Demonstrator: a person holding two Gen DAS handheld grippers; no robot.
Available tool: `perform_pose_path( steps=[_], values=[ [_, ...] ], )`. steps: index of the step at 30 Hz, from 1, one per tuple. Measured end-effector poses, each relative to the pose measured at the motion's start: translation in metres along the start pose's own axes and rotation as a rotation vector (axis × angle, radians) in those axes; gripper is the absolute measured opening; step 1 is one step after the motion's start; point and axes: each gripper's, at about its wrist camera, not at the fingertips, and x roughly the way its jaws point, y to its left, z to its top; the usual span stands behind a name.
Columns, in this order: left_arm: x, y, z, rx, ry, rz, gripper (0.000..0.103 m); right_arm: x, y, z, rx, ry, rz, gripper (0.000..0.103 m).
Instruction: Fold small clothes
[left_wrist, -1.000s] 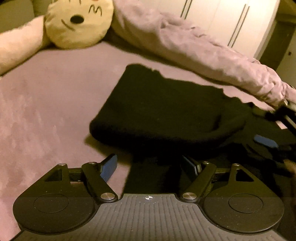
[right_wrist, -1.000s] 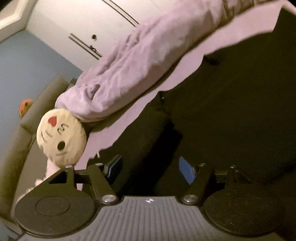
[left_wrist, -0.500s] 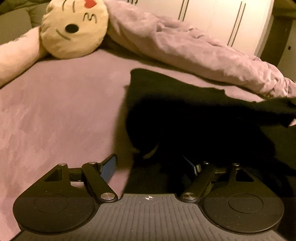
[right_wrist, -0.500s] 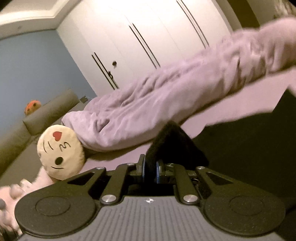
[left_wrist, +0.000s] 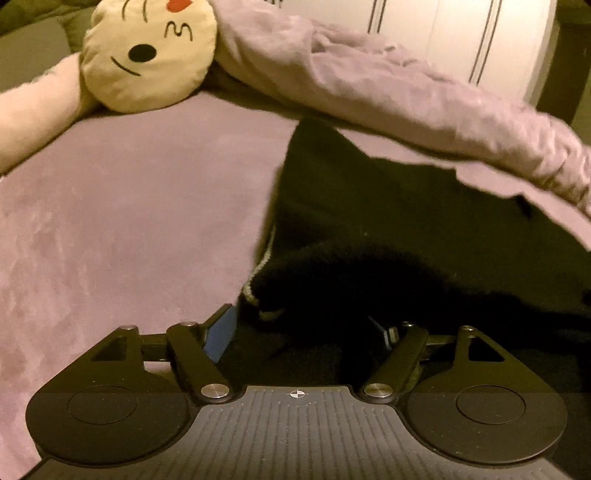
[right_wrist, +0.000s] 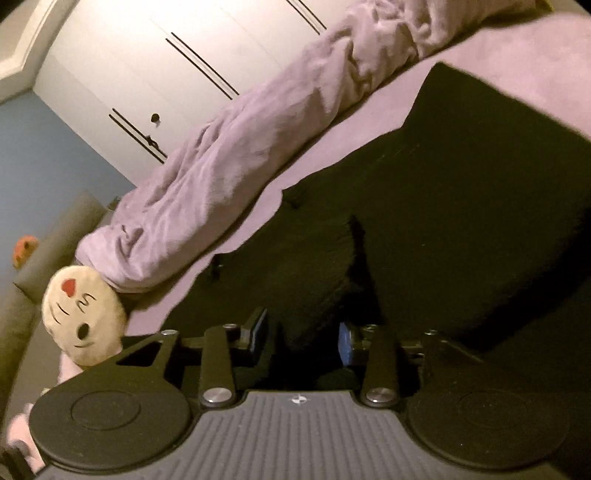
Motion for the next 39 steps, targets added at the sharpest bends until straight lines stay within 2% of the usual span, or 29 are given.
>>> perform_pose_path(
  steps=[2, 4, 6, 10, 15, 20, 27, 29, 31, 33, 36, 39],
  values=[
    [0.004, -0.003, 0.003, -0.005, 0.01, 0.015, 0.076, 0.009, 0.003, 0.002, -0.007, 0.012, 0.005, 0.035],
    [0.006, -0.004, 0.006, -0.011, 0.016, 0.027, 0.076, 0.015, 0.012, 0.003, -0.062, 0.018, -0.018, 0.018],
    [0.006, -0.006, 0.007, -0.006, 0.017, 0.039, 0.074, 0.015, 0.023, 0.006, -0.146, 0.012, -0.049, 0.013],
    [0.004, -0.01, 0.005, 0.013, 0.012, 0.064, 0.069, 0.008, 0.043, 0.014, -0.322, -0.039, -0.102, 0.012],
    [0.0, -0.013, 0.005, 0.019, 0.004, 0.084, 0.061, 0.0, 0.06, 0.019, -0.474, -0.115, -0.162, 0.011],
    [-0.001, -0.015, 0.004, 0.015, 0.003, 0.08, 0.06, -0.009, 0.057, 0.028, -0.497, -0.174, -0.168, 0.011],
    [-0.003, -0.018, 0.004, 0.018, 0.004, 0.067, 0.063, -0.009, 0.041, 0.034, -0.515, -0.198, -0.218, 0.012],
    [-0.003, -0.018, 0.003, 0.014, 0.008, 0.068, 0.065, -0.008, 0.038, 0.035, -0.533, -0.202, -0.237, 0.014],
    [-0.004, -0.016, 0.003, 0.008, 0.012, 0.07, 0.069, -0.01, 0.034, 0.035, -0.538, -0.229, -0.276, 0.024],
    [-0.007, -0.013, 0.001, -0.004, 0.011, 0.078, 0.082, -0.019, 0.024, 0.036, -0.485, -0.273, -0.308, 0.042],
    [-0.014, -0.007, -0.003, -0.026, 0.003, 0.079, 0.083, -0.033, 0.004, 0.042, -0.373, -0.236, -0.252, 0.044],
    [-0.024, -0.005, -0.007, -0.04, -0.012, 0.052, 0.083, -0.044, -0.008, 0.037, -0.336, -0.189, -0.219, 0.044]
  ],
)
